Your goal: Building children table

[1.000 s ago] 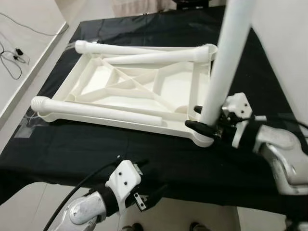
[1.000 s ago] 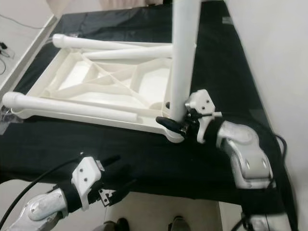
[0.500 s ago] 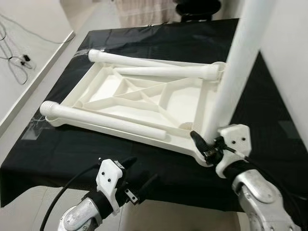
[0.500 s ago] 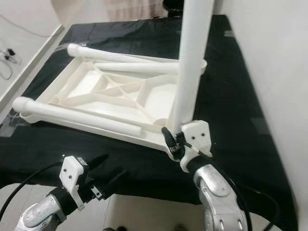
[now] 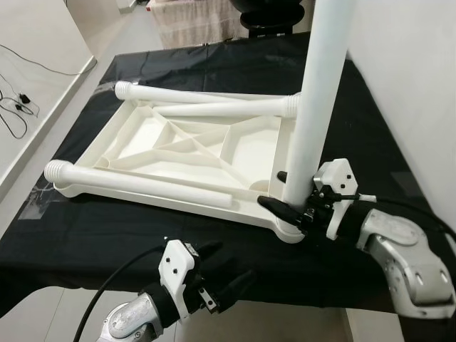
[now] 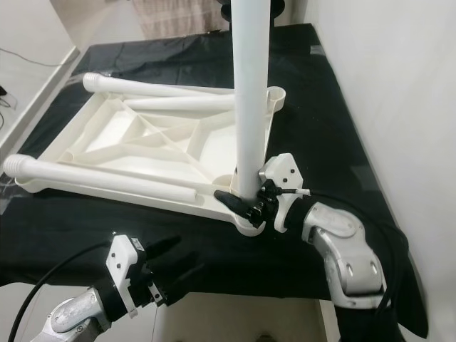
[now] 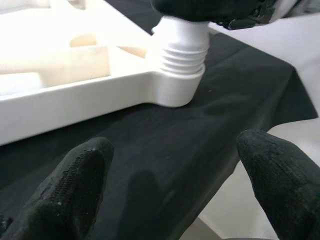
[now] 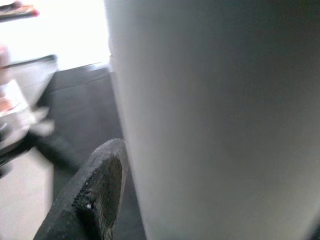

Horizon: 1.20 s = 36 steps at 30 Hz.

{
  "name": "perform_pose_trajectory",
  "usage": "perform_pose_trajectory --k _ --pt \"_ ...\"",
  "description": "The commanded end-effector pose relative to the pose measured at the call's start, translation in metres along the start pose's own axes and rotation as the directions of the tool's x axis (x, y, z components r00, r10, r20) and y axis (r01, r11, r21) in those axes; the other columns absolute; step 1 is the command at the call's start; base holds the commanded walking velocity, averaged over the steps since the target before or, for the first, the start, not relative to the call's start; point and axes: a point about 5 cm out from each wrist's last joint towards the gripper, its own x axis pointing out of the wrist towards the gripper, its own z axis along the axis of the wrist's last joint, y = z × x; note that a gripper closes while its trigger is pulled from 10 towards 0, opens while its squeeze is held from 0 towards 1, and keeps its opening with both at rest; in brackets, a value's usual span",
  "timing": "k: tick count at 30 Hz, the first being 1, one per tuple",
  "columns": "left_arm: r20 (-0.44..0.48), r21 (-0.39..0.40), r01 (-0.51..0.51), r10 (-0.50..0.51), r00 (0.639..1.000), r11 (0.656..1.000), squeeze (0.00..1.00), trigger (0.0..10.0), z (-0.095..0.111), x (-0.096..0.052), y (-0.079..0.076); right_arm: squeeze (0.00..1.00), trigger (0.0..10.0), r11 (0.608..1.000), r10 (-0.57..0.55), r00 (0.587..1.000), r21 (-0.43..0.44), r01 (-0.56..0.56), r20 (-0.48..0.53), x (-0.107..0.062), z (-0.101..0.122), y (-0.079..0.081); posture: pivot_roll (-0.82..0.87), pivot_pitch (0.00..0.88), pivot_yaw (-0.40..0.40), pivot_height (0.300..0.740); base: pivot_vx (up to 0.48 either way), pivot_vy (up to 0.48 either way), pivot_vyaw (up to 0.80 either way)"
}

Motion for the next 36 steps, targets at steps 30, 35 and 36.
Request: perform_pose_trajectory --k 30,35,36 --pt "-0.010 -0.040 0.051 -0.052 0.999 0.998 0.00 10.0 -0.006 0.006 0.004 0.00 0.0 0.864 -0.502 0.865 0.061 0.500 0.017 0.012 -0.014 -0.036 -0.05 0.191 0.069 0.740 0.000 0.000 0.00" --pt "-0.006 -0.046 0.048 -0.048 0.999 0.998 0.00 10.0 -0.005 0.003 0.007 0.00 0.0 0.727 -0.668 0.742 0.158 0.668 -0.060 0.033 -0.036 0.026 -0.09 0.201 0.103 0.740 0.000 0.000 0.00" --pt "-0.007 -0.046 0.050 -0.050 0.999 0.998 0.00 10.0 -0.006 0.004 0.007 0.00 0.0 0.749 -0.645 0.762 0.153 0.645 -0.052 0.038 -0.037 0.028 -0.08 0.200 0.101 0.740 0.000 0.000 0.00"
